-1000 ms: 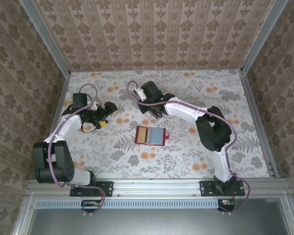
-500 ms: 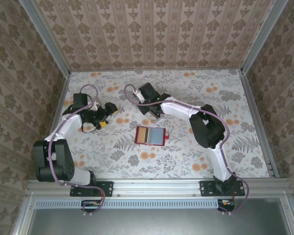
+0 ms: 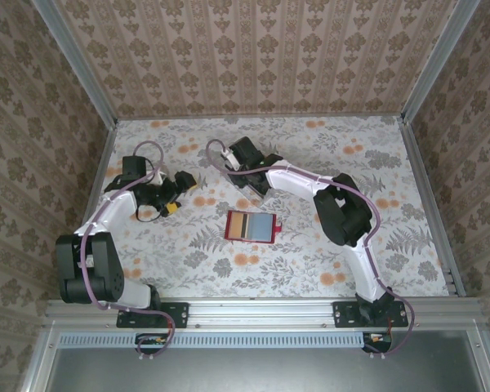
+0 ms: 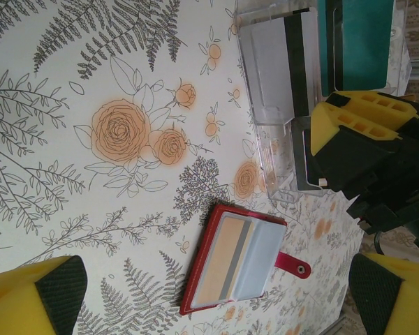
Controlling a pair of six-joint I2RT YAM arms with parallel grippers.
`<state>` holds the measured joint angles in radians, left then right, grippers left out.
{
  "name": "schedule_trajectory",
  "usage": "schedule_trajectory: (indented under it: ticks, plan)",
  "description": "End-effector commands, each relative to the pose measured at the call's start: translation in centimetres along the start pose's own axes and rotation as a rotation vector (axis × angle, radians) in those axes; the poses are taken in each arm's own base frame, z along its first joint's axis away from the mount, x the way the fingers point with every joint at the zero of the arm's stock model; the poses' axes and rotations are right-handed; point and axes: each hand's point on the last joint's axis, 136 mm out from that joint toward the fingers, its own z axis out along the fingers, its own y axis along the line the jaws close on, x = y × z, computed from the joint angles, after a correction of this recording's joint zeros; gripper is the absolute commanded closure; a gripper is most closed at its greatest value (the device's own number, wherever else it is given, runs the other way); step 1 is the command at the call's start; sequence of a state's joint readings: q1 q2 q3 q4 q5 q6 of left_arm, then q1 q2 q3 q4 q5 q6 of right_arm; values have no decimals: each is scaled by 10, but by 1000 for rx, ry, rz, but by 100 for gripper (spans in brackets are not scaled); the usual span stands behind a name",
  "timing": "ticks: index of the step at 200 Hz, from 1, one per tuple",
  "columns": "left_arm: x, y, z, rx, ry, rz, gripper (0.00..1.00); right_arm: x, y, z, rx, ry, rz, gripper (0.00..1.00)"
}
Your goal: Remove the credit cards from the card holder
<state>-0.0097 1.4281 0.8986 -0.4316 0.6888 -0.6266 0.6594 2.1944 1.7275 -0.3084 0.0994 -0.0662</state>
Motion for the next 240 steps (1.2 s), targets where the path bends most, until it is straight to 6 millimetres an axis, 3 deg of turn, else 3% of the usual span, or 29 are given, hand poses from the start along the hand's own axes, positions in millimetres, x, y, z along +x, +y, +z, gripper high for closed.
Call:
schedule_trajectory:
  ticks: [1, 26, 54, 99, 123, 148, 183, 240]
  plan:
    - [5, 2, 2, 6, 34, 3, 0, -16, -5, -25, 28, -34, 34, 71]
    - [5, -1, 1, 8, 32, 9, 0, -24, -3, -50, 27, -66, 78, 65]
    - [5, 0, 1, 1, 31, 14, 0, -19, 6, -83, 30, -67, 181, 54]
    - [10, 0, 1, -17, 38, 34, 0, 28, 38, -125, 2, -4, 443, 43]
    - [11, -6, 0, 9, 34, 42, 0, 54, 55, -137, -17, 40, 621, 40]
    - [13, -12, 0, 10, 40, 57, 0, 81, 76, -130, -44, 111, 768, 40]
    - [16, -13, 4, -9, 56, 68, 0, 102, 98, -105, -69, 211, 804, 41]
    - [21, -10, 11, -40, 70, 84, 0, 128, 96, -71, 8, 319, 863, 51]
